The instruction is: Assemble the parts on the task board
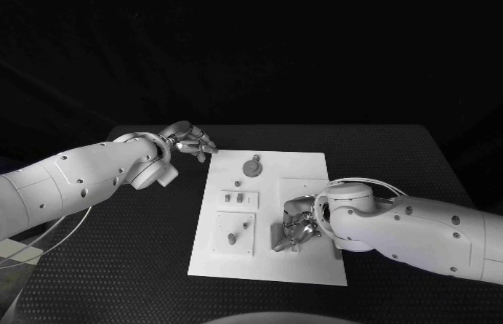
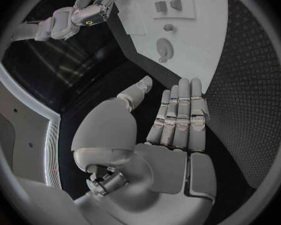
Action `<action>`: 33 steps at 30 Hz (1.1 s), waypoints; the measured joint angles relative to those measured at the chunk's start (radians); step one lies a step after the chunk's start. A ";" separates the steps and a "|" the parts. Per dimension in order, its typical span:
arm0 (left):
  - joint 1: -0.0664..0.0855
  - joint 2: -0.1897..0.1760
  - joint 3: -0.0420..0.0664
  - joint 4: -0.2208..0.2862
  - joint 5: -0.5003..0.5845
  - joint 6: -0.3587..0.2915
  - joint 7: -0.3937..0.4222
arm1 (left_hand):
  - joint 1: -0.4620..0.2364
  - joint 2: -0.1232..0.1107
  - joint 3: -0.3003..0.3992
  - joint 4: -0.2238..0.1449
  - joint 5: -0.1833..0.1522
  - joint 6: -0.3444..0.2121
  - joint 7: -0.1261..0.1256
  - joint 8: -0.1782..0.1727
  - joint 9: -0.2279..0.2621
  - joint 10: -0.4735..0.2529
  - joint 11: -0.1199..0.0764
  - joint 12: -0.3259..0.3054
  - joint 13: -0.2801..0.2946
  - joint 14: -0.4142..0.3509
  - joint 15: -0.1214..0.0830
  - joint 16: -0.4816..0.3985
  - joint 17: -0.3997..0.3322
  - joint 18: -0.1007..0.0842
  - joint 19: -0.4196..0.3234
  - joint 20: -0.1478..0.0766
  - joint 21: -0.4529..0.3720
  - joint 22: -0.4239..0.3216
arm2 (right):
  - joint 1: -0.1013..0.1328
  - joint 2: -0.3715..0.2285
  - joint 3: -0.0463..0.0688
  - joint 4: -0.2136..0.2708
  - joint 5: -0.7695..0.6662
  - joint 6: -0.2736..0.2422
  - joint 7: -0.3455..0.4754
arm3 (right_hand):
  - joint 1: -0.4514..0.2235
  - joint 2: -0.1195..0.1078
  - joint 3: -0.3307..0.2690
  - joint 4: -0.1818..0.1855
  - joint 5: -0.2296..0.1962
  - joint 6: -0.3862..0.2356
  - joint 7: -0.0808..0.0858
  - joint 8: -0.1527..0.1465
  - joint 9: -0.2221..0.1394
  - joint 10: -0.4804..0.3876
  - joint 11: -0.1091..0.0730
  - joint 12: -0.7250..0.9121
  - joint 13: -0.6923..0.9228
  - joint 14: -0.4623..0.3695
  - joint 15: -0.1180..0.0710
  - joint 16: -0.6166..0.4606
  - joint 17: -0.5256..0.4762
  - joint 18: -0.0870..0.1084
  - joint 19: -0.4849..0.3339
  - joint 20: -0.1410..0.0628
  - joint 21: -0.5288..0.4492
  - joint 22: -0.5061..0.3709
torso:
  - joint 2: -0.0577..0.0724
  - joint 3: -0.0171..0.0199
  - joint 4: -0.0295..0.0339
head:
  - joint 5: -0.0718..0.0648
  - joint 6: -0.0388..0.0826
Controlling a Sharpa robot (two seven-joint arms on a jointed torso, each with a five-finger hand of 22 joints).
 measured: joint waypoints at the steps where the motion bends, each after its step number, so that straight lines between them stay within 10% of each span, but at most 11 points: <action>1: 0.000 0.000 0.000 0.000 0.000 0.000 0.000 | 0.000 0.000 0.000 0.000 0.000 0.000 0.000 0.000 0.000 0.000 0.000 0.000 0.000 0.000 0.000 0.000 0.000 0.000 0.000 0.000 0.000 0.000 | 0.000 0.000 0.000 0.001 0.000 0.000 0.000 | 0.000 0.000 0.000 0.000 0.000 0.000 0.000 0.000 0.000 0.000 0.000 0.000 0.000 0.000 0.000 0.000 0.000 0.000 0.000 0.000 0.000 0.000 | 0.000 0.0000 -0.0001 | 0.000 0.000; 33: 0.000 -0.001 0.000 -0.002 0.000 0.002 -0.001 | 0.000 0.000 0.000 0.000 0.000 0.000 0.000 0.000 0.000 -0.003 0.003 0.000 -0.001 0.004 -0.004 -0.004 0.004 0.000 0.000 0.000 0.000 0.000 | -0.004 -0.034 0.000 0.021 -0.024 -0.030 -0.002 | -0.023 0.010 -0.008 0.008 0.000 0.002 -0.001 0.000 0.000 0.000 0.000 0.000 0.001 0.000 0.000 0.000 0.000 0.000 0.000 0.000 0.000 0.000 | 0.000 0.0002 -0.0001 | 0.000 -0.002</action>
